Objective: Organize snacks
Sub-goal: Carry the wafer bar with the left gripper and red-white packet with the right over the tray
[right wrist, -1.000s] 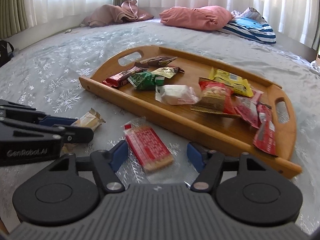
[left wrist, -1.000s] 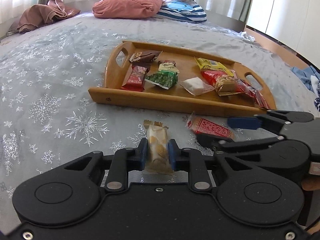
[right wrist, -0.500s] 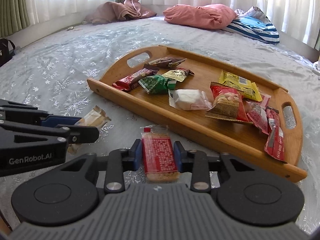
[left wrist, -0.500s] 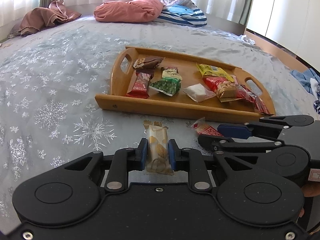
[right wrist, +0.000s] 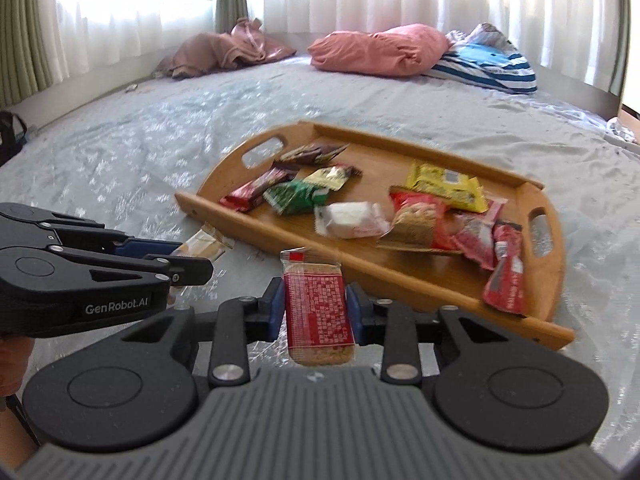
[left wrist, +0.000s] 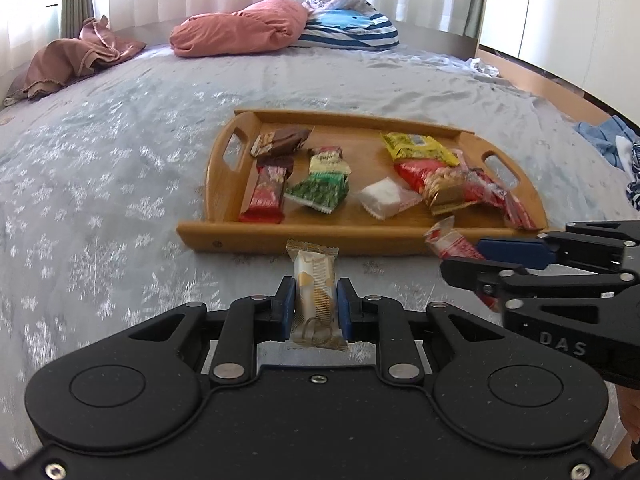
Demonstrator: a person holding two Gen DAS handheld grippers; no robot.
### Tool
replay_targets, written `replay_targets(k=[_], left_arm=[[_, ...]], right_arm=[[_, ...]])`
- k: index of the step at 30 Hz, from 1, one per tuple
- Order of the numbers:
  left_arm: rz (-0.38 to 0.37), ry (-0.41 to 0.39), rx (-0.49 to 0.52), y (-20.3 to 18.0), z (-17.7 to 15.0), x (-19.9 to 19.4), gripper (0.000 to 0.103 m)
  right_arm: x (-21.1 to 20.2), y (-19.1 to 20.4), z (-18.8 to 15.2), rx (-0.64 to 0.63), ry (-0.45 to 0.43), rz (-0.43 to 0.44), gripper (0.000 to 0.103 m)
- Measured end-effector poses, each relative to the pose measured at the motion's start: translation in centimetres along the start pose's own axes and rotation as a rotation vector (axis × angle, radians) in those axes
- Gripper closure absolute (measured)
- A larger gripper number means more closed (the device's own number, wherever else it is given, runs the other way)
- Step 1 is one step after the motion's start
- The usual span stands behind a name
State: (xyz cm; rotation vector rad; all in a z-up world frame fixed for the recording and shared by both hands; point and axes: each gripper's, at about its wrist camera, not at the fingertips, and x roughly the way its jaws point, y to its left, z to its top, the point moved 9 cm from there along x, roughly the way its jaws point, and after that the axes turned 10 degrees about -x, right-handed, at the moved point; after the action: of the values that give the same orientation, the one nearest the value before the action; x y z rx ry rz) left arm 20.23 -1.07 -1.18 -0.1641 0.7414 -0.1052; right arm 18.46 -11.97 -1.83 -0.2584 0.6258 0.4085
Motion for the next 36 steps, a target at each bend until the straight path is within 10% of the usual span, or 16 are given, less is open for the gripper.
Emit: replay_targets(k=[20, 24, 29, 36], left_arm=[[-0.075, -0.045, 0.035, -2.5, 4.3, 0.3, 0.084], [-0.056, -0.024, 0.005, -1.5, 2.1, 0.4, 0.054], [-0.026, 0.017, -0.004, -1.0, -0.7, 1.8, 0.055], [-0.004, 0.036, -0.017, -0.6, -1.8, 3.0, 0.082]], right_arm=[[-2.6, -8.3, 3.2, 0.158, -0.078, -0.131, 0.066], [-2.8, -8.9, 2.4, 0.166, -0.074, -0.144, 0.066], [-2.8, -9.0, 1.6, 0.176, -0.065, -0.152, 0.066], [-2.8, -8.9, 1.5, 0.178, -0.065, -0.153, 0.066]])
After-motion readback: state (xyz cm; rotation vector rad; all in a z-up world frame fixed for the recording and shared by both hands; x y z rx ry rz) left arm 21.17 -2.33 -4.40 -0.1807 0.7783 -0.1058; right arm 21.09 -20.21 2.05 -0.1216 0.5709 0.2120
